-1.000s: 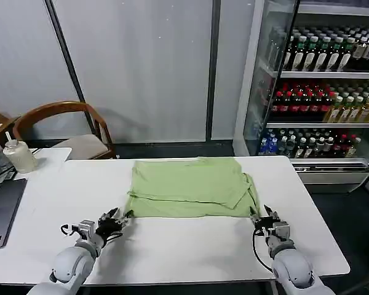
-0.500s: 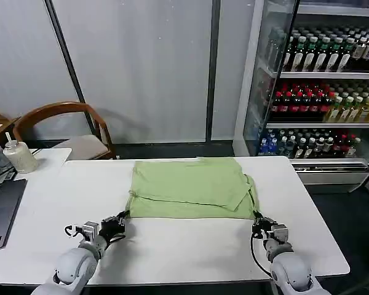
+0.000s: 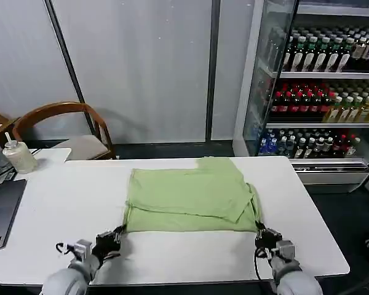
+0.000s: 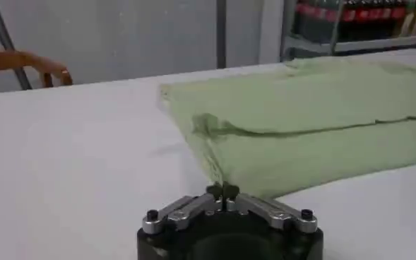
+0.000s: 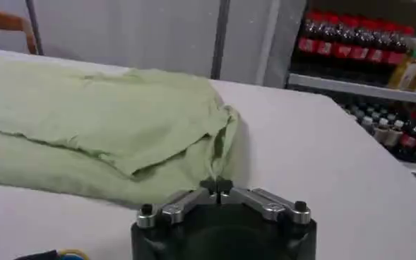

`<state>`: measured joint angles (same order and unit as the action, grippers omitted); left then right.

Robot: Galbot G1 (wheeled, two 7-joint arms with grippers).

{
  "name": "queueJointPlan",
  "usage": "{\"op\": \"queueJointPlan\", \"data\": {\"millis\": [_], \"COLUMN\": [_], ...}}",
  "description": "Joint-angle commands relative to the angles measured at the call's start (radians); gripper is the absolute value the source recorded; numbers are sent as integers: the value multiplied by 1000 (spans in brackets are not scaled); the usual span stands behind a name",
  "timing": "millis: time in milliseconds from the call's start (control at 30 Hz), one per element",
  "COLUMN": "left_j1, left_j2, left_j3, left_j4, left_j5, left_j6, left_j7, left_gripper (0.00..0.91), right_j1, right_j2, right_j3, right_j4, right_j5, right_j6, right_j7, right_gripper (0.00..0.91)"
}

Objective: Fold and organize the clothes.

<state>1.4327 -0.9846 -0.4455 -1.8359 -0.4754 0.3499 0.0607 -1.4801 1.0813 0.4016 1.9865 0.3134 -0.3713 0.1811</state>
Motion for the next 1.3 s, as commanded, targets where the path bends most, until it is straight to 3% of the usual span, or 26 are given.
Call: {"op": "queueJointPlan", "data": {"millis": [33,367,400,433,467,667,900,967,1067,1300], "left_j1": [365,502,505,501,496,443,305,224,61,-226], "left_j2": [8,14,16,18,19,23,57,50,16,56], "left_j3": [-190,-234,-236,-238,-238,-266,-306,-276,-195,-63], "left_j4": [-165,-251,-248,-242,-238,-267,-337,-316,-215,-11], "left_j5": [13,41,45,45,48,36,-63,-69,-71,-97], "left_j6": [-46,-46,-51,-51,-50,-49,-17,-33,-33,2], "left_j7": [20,38,39,44,41,48,51,49,25,26], "left_gripper": [10,20,202,856,907,907,907,907,907,907], "right_j1": [-226,-353,-367,-370,-371,-373,-232,-91,155,596], "right_j2": [-14,-22,-24,-24,-24,-35,-85,-84,-39,9], "right_j3": [45,74,74,73,70,108,153,116,-18,-216], "right_j4": [153,215,225,228,231,284,344,282,109,-216], "right_j5": [-60,-78,-82,-85,-94,-134,-47,-43,-41,-6], "right_j6": [14,33,36,37,32,20,-11,-13,-45,-96], "right_j7": [-3,4,6,7,12,-3,-19,-14,32,43], "right_gripper": [0,0,50,907,907,907,907,907,907,907]}}
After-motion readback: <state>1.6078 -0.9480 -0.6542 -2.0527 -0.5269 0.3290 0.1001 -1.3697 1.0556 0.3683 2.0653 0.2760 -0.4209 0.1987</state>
